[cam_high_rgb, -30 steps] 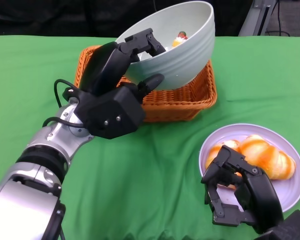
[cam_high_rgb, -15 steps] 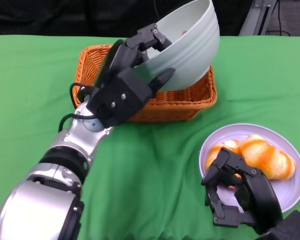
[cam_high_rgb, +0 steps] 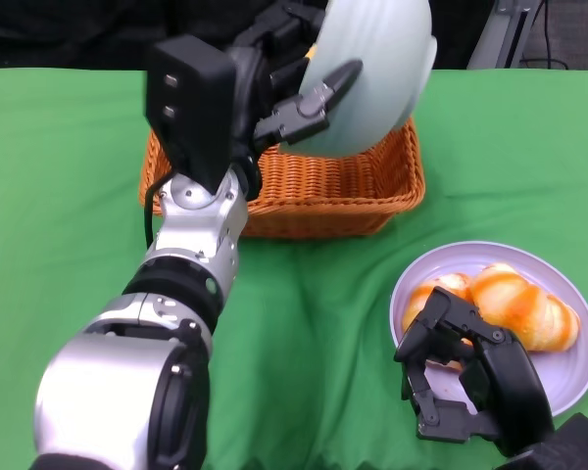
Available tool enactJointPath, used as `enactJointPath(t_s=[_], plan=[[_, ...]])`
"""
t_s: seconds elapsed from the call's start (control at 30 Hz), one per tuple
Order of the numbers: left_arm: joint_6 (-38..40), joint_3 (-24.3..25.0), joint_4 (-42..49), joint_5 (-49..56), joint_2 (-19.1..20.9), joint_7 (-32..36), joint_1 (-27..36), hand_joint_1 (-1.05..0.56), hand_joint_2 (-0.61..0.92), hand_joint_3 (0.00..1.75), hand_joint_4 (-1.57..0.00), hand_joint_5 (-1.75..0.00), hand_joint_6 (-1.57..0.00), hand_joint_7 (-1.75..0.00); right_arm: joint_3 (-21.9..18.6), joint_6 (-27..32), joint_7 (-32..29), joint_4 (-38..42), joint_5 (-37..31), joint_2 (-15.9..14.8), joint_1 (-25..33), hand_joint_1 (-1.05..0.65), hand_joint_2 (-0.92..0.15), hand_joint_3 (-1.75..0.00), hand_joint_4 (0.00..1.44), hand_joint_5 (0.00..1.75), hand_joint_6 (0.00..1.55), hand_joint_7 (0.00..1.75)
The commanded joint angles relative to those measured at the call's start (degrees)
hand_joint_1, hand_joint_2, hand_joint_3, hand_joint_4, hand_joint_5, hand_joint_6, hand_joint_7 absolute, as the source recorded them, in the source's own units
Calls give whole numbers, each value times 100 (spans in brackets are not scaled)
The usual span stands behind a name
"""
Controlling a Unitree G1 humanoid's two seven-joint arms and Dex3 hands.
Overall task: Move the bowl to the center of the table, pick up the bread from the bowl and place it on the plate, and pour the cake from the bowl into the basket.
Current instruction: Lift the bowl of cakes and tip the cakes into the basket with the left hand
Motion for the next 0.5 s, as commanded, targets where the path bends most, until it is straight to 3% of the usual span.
enactJointPath(t_s=[0.03,0.2,0.5], plan=[[347,354,-169,-475,-98,-275,-327,-19,84,59,-60,-175,-62,-152,-18,-97,-54,56,-102,-109,-19,-1,-44,-137,83,175,58,165],[970,690,-241,-915,-183,-352,-460,-17,81,63,-68,-170,-68,-151,5,-129,-52,95,-177,-118,-27,-1,-44,-136,83,175,58,165],[2006,1353,-283,-1831,-233,-685,-657,-12,84,63,-74,-175,-63,-163,21,-149,26,166,-130,-102,-75,-3,-44,-135,86,175,62,167]])
